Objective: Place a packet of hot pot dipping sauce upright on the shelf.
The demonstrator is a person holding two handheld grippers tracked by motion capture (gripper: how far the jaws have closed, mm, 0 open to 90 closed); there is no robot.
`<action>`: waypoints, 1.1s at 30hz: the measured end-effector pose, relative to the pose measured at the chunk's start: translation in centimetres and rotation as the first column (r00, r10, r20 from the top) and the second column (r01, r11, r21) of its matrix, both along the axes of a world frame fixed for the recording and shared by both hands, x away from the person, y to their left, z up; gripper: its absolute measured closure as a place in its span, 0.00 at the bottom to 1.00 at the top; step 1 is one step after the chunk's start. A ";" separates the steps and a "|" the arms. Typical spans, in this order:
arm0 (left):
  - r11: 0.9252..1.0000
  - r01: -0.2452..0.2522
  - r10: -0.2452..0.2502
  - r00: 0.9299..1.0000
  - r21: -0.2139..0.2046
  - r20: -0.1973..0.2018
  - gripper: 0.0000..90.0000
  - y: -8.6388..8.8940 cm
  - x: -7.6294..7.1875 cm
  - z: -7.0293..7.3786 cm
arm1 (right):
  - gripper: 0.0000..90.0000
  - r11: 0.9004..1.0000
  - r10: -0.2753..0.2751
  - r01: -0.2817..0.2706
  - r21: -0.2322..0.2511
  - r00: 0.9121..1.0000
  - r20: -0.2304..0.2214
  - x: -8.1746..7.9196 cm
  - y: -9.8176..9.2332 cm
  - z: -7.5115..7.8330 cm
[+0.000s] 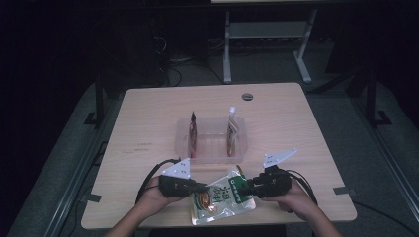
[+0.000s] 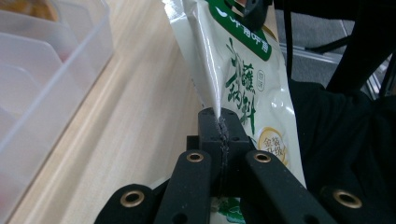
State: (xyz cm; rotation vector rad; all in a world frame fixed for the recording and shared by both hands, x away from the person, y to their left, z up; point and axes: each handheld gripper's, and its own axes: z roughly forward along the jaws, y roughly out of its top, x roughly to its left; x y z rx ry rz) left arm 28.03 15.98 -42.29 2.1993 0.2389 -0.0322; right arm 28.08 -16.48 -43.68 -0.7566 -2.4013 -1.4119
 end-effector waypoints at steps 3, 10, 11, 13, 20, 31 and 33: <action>1.000 -0.007 0.007 1.000 -0.003 0.002 1.00 0.1 0.1 0.1 | 0.83 1.000 0.019 -0.019 0.013 1.000 -0.009 0.0 0.1 0.1; 1.000 -0.021 0.021 1.000 -0.006 0.013 1.00 0.2 0.4 0.2 | 0.97 0.999 0.033 -0.034 0.003 0.999 0.026 -0.3 0.6 0.4; 1.000 -0.022 0.022 1.000 -0.005 0.013 1.00 0.2 0.4 0.2 | 0.99 0.999 0.037 -0.037 0.002 0.998 0.043 -0.3 0.6 0.5; 1.000 -0.026 0.026 1.000 -0.011 0.012 1.00 0.3 0.5 0.2 | 1.00 0.999 0.046 -0.046 0.000 0.997 0.061 -0.3 0.7 0.5; 0.999 -0.044 0.044 0.999 -0.003 0.021 0.97 0.6 0.9 0.1 | 1.00 0.998 0.062 -0.064 0.019 0.995 0.083 -0.1 1.1 0.9; 0.991 -0.128 0.129 0.991 -0.026 0.040 0.53 1.3 0.9 0.6 | 1.00 0.994 0.057 -0.068 0.090 0.992 0.116 -0.2 1.2 2.3; 0.988 -0.150 0.151 0.988 -0.030 0.035 0.49 1.7 0.8 0.7 | 1.00 0.992 0.061 -0.074 0.099 0.990 0.127 -0.1 1.4 2.7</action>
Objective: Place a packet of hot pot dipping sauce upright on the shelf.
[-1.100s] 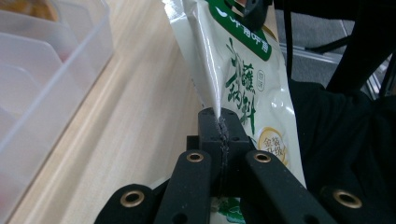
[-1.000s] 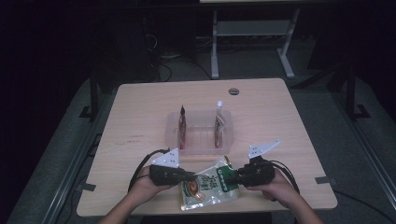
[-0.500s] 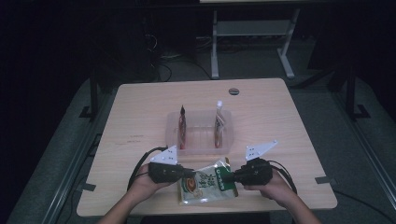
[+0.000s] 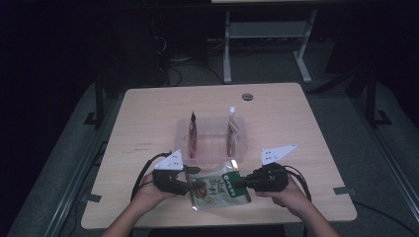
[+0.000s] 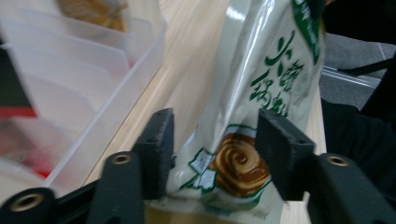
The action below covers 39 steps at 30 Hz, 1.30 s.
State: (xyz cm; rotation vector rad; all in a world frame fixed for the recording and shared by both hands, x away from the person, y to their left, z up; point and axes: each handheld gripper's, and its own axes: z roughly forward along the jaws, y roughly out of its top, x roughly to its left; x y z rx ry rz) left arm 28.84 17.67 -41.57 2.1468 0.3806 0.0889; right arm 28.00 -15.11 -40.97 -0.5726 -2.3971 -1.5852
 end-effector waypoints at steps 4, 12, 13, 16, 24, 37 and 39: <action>1.000 -0.029 0.029 1.000 -0.006 0.000 0.43 1.2 -0.1 0.3 | 1.00 1.000 0.011 -0.011 0.020 1.000 0.021 0.1 0.5 0.7; 0.998 -0.060 0.060 0.998 -0.016 -0.006 0.38 2.8 -0.1 0.7 | 1.00 0.997 0.032 -0.037 0.064 0.997 0.069 0.4 2.2 2.2; 0.998 -0.062 0.062 0.998 -0.014 -0.004 0.37 2.8 -0.1 0.7 | 1.00 0.997 0.029 -0.034 0.066 0.997 0.069 0.4 2.3 2.3; 0.997 -0.070 0.070 0.998 -0.016 0.008 0.34 2.9 -0.1 0.8 | 1.00 0.997 0.017 -0.023 0.072 0.997 0.081 0.5 2.5 2.5; 0.996 -0.083 0.083 0.996 -0.019 0.020 0.27 3.7 -0.1 1.4 | 1.00 0.994 -0.012 0.000 0.105 0.994 0.112 0.6 2.1 3.7; 0.992 -0.124 0.124 0.992 0.003 -0.032 0.24 5.5 0.5 0.6 | 1.00 0.978 -0.102 0.076 0.192 0.987 0.126 1.4 -0.1 5.9; 0.992 -0.127 0.127 0.991 0.012 -0.037 0.24 5.6 0.7 0.4 | 1.00 0.976 -0.115 0.087 0.199 0.985 0.131 1.5 -0.2 6.3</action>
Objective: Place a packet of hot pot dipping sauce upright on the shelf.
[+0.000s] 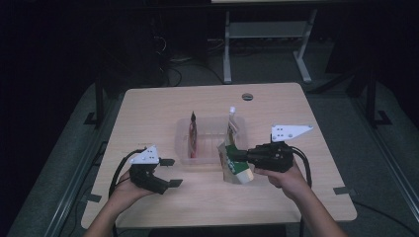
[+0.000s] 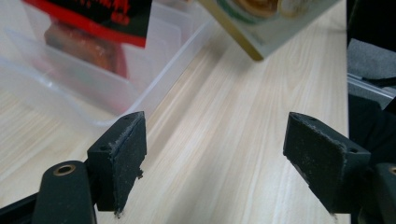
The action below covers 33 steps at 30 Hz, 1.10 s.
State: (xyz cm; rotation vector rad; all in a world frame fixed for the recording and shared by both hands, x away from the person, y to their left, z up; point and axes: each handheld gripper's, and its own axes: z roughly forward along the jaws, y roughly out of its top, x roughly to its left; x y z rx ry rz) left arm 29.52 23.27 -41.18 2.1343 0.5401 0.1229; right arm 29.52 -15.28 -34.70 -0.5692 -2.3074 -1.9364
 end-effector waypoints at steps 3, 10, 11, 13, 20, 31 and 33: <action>1.000 0.004 -0.004 1.000 0.019 -0.001 0.22 0.1 0.2 -0.3 | 1.00 1.000 -0.009 0.009 0.001 1.000 0.011 0.2 0.0 0.4; 0.999 0.000 0.000 1.000 0.037 -0.008 0.20 0.5 0.5 -0.6 | 1.00 0.999 -0.047 0.048 -0.007 0.998 0.035 1.7 1.0 2.3; 1.000 -0.007 0.008 1.000 0.030 -0.015 0.20 0.6 0.5 -0.7 | 1.00 0.999 -0.047 0.048 -0.007 0.998 0.035 1.7 1.0 2.3; 0.999 -0.009 0.010 1.000 0.034 -0.015 0.20 0.8 0.6 -0.7 | 1.00 0.998 -0.060 0.060 -0.016 0.997 0.040 2.2 1.4 2.7; 0.999 -0.017 0.018 1.000 0.042 -0.024 0.20 1.1 0.8 -0.8 | 1.00 0.992 -0.125 0.126 -0.020 0.991 0.046 4.2 2.1 3.7; 0.999 -0.014 0.015 0.999 0.044 -0.029 0.20 1.0 0.8 -1.0 | 1.00 0.981 -0.191 0.192 -0.033 0.981 0.017 6.6 2.4 3.1; 0.999 -0.013 0.014 0.999 0.045 -0.028 0.20 1.0 0.8 -1.0 | 1.00 0.978 -0.207 0.207 -0.028 0.978 0.018 6.9 2.3 3.1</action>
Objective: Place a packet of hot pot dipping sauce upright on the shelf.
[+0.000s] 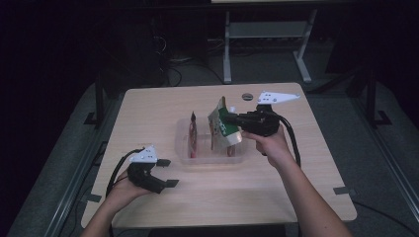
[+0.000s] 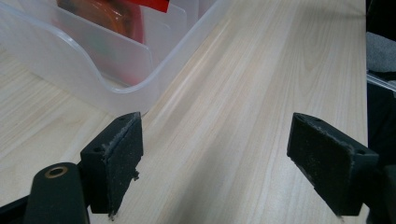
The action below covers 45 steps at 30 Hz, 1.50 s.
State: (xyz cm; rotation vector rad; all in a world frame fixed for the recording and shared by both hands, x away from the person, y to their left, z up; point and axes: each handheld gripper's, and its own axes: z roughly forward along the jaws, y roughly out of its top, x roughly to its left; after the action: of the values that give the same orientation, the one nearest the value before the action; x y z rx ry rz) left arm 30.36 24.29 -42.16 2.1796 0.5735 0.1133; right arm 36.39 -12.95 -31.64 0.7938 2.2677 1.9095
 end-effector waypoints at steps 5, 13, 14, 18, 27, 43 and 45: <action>1.000 0.004 -0.004 1.000 0.006 -0.007 0.20 -0.1 0.1 -0.1 | 1.00 1.000 -0.013 0.013 -0.008 1.000 0.003 -0.1 -0.5 0.3; 1.000 0.007 -0.007 1.000 0.009 -0.013 0.20 -0.2 0.0 -0.2 | 1.00 0.999 -0.020 0.020 -0.037 1.000 -0.011 0.1 0.0 -0.8; 1.000 0.009 -0.009 1.000 0.011 -0.013 0.20 -0.2 0.0 -0.2 | 1.00 0.999 -0.022 0.022 -0.045 1.000 -0.017 0.2 0.1 -1.1; 1.000 0.012 -0.012 1.000 0.017 -0.015 0.20 -0.2 0.0 -0.3 | 1.00 0.997 -0.037 0.034 -0.068 0.999 -0.039 0.6 0.4 -2.1; 1.000 0.018 -0.017 0.999 0.018 -0.030 0.19 -0.4 0.0 -0.5 | 1.00 0.993 -0.058 0.051 -0.109 0.996 -0.063 1.6 1.1 -3.5; 0.999 0.020 -0.019 0.999 0.027 -0.036 0.19 -0.6 0.2 -0.7 | 0.61 0.975 -0.117 0.113 -0.191 0.993 -0.011 1.0 0.4 -2.7; 0.999 0.019 -0.018 0.999 0.027 -0.035 0.19 -0.6 0.2 -0.7 | 0.54 0.971 -0.124 0.122 -0.205 0.992 0.007 0.6 0.1 -2.4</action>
State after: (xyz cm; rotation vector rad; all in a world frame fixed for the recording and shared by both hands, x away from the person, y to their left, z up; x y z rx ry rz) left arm 30.61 23.71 -42.91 2.2164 0.5742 0.0736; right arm 37.01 -12.83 -34.07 0.8891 2.3110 1.5914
